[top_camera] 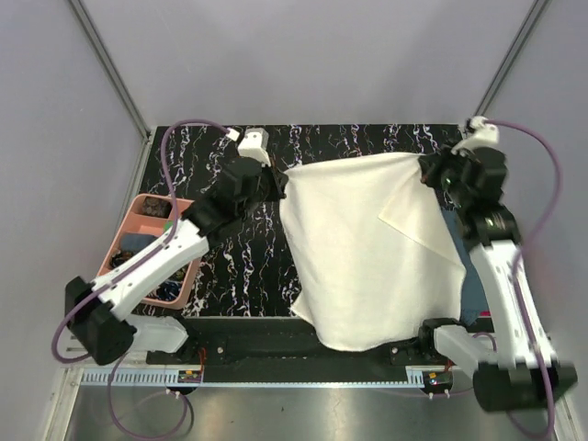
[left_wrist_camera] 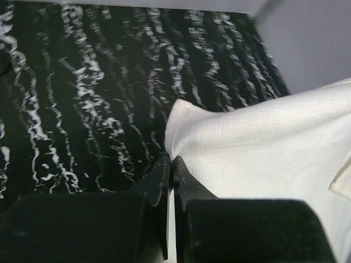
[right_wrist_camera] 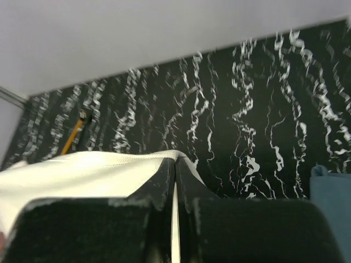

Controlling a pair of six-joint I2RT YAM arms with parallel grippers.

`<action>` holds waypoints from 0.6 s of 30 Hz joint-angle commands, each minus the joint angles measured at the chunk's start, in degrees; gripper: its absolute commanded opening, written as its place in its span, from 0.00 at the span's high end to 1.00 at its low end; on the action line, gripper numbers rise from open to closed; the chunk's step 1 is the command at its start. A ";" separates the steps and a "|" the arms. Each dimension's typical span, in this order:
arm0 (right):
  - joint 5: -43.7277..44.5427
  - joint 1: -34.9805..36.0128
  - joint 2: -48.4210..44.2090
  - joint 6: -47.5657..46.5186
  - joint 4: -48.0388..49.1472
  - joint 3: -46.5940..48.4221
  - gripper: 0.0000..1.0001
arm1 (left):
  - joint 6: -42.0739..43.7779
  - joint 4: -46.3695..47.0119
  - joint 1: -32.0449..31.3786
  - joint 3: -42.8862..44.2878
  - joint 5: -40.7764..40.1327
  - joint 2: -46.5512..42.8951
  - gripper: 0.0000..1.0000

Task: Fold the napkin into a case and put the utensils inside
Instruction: Flatten out the crumpled napkin at the center of the board.

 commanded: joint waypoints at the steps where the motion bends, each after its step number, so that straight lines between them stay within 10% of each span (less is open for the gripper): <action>1: 1.64 -0.39 20.44 0.32 15.87 1.45 1.00 | -7.52 9.06 8.90 0.25 -5.99 10.45 1.00; 9: -4.95 -0.30 57.75 -3.98 16.60 29.72 0.92 | -5.93 5.41 19.45 22.87 -2.83 38.59 1.00; 15: 10.82 -1.27 77.28 -6.36 -11.32 61.36 0.18 | -0.04 -7.26 20.61 37.25 -7.55 48.73 0.32; 18: 13.94 -1.18 81.16 -5.49 -21.71 69.91 0.11 | -1.36 -6.39 20.26 32.98 -6.16 44.18 0.19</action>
